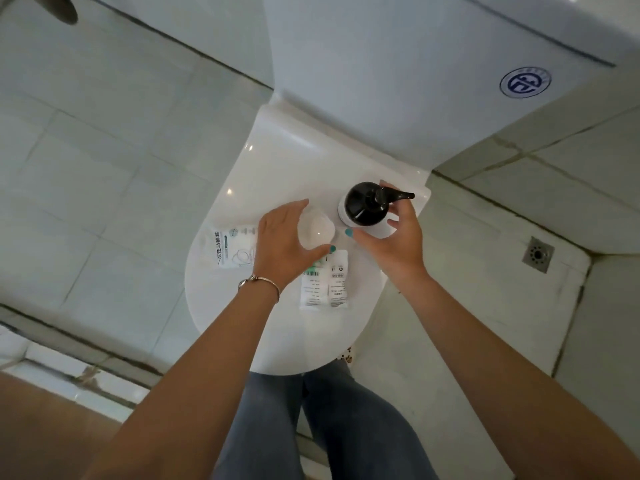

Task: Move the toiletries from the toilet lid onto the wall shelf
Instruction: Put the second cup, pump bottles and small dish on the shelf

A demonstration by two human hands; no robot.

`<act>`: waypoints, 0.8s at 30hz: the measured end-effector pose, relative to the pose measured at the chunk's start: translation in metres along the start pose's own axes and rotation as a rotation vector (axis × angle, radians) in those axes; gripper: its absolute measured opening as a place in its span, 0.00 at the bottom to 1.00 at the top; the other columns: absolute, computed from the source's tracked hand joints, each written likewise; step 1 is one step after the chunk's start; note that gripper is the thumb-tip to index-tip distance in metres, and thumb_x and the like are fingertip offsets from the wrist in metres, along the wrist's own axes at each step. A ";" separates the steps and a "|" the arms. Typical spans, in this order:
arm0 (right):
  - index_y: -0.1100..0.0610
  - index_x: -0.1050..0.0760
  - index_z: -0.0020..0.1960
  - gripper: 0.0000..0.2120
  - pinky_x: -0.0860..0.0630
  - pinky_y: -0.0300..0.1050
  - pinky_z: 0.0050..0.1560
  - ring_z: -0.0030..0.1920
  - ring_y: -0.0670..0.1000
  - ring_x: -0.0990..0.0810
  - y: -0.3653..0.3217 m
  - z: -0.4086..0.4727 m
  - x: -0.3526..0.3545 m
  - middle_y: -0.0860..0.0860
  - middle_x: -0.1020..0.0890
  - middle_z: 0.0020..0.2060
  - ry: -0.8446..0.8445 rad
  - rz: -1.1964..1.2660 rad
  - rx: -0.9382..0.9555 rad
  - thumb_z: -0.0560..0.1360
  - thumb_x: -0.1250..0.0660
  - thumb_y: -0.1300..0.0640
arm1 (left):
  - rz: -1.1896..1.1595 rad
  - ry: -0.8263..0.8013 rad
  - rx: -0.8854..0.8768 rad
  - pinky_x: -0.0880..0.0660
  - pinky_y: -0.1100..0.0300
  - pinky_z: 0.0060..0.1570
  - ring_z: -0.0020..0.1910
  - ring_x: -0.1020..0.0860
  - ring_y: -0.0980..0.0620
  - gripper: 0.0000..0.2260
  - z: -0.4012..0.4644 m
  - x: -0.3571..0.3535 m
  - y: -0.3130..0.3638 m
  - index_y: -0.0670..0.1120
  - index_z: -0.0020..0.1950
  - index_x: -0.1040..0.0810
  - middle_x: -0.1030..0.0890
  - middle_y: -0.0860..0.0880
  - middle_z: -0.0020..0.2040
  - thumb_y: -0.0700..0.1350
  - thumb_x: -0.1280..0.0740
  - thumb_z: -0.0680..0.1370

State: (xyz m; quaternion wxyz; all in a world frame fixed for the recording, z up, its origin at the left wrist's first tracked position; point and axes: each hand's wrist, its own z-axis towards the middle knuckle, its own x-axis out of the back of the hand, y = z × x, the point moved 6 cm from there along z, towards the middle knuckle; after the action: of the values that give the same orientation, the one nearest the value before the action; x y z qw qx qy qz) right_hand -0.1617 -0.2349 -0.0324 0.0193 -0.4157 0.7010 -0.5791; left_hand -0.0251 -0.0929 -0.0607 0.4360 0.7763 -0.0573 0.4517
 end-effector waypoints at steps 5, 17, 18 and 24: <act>0.32 0.34 0.58 0.35 0.27 0.42 0.60 0.59 0.38 0.26 0.001 0.001 -0.003 0.39 0.23 0.59 0.092 0.013 0.027 0.61 0.20 0.54 | 0.072 0.069 -0.024 0.44 0.53 0.69 0.63 0.30 0.48 0.38 -0.008 -0.007 0.003 0.46 0.67 0.30 0.26 0.49 0.62 0.61 0.24 0.62; 0.42 0.29 0.58 0.31 0.26 0.44 0.61 0.58 0.40 0.23 -0.018 0.002 0.009 0.36 0.21 0.53 0.098 0.048 0.073 0.60 0.19 0.54 | -0.150 0.231 0.067 0.39 0.47 0.70 0.62 0.30 0.45 0.34 -0.005 0.015 0.023 0.41 0.64 0.28 0.24 0.44 0.58 0.50 0.21 0.62; 0.42 0.30 0.57 0.31 0.26 0.45 0.61 0.57 0.40 0.23 -0.026 0.001 0.013 0.35 0.22 0.52 0.091 0.047 0.083 0.60 0.19 0.54 | -0.167 0.231 0.066 0.39 0.50 0.70 0.62 0.30 0.45 0.34 -0.004 0.022 0.029 0.42 0.64 0.28 0.25 0.44 0.59 0.50 0.22 0.62; 0.37 0.31 0.58 0.32 0.26 0.46 0.59 0.56 0.40 0.22 -0.103 -0.024 0.053 0.37 0.21 0.54 0.100 0.067 0.149 0.61 0.20 0.54 | -0.257 0.229 0.005 0.37 0.61 0.65 0.62 0.30 0.51 0.34 -0.009 0.097 0.086 0.45 0.66 0.29 0.27 0.51 0.60 0.49 0.21 0.63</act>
State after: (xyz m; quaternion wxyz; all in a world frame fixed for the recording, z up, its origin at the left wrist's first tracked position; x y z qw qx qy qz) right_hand -0.1508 -0.2459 0.0847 0.0346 -0.3602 0.6695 -0.6487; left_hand -0.0160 -0.1097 0.0682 0.4919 0.7218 0.0937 0.4778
